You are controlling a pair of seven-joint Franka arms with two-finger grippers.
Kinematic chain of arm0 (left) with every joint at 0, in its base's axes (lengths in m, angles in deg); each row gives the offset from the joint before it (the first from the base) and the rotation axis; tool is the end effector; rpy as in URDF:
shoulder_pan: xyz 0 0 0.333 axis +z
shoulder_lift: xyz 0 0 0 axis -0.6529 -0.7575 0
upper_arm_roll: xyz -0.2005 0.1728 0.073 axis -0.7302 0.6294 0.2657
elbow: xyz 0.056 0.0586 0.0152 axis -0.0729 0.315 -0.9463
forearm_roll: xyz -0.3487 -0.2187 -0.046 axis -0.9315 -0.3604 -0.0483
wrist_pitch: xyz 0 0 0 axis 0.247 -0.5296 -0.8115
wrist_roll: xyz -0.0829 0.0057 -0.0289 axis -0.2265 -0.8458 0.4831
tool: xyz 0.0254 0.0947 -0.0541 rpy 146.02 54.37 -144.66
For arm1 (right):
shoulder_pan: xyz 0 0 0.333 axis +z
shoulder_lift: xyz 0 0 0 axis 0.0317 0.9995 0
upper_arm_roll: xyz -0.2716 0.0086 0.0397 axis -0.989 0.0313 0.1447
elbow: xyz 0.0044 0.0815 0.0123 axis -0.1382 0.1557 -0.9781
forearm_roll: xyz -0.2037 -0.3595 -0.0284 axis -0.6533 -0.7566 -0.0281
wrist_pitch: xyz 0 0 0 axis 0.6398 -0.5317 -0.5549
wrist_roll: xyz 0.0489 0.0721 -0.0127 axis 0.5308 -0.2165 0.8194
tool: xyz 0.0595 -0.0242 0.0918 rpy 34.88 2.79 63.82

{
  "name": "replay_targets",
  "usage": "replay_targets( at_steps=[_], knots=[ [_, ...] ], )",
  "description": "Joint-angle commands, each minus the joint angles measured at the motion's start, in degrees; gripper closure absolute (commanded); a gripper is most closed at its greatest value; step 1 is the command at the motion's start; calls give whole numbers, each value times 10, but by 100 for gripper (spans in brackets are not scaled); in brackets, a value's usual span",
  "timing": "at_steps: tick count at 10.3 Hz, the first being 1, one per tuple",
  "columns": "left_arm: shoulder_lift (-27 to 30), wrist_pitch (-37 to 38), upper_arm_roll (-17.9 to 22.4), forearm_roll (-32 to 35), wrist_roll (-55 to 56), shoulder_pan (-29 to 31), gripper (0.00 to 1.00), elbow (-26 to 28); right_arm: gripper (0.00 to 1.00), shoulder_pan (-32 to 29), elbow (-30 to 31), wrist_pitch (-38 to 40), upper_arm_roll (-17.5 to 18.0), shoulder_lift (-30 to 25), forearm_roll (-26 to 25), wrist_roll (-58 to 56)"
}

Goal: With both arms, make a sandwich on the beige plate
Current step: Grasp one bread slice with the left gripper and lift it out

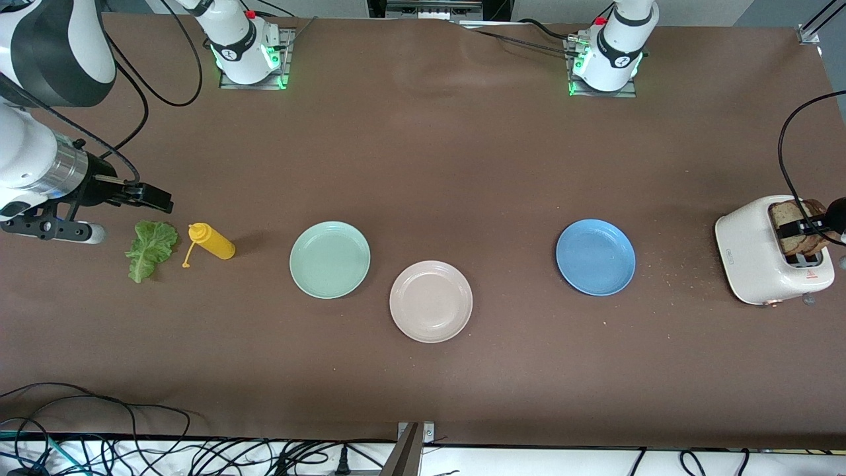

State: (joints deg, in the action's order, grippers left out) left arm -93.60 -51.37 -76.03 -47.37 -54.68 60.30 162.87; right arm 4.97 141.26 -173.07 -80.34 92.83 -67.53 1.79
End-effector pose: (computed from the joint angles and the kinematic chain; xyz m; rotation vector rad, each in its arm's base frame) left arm 0.5888 0.2514 0.3280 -3.0268 -0.2883 0.2092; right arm 0.6232 0.0454 0.4728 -3.1298 0.2030 0.1563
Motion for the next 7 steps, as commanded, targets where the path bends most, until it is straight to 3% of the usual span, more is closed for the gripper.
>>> replay_targets(
  at_steps=[1,2,7],
  knots=[
    [39,-16,3,18,-13,4,87,43,0,-4,10,2,1,-9,12,-8],
    [38,-19,12,28,-24,4,92,43,0,-4,10,2,1,-9,12,-8],
    [28,-46,26,29,-37,5,100,43,0,-4,10,2,1,-9,12,-8]
  ],
)
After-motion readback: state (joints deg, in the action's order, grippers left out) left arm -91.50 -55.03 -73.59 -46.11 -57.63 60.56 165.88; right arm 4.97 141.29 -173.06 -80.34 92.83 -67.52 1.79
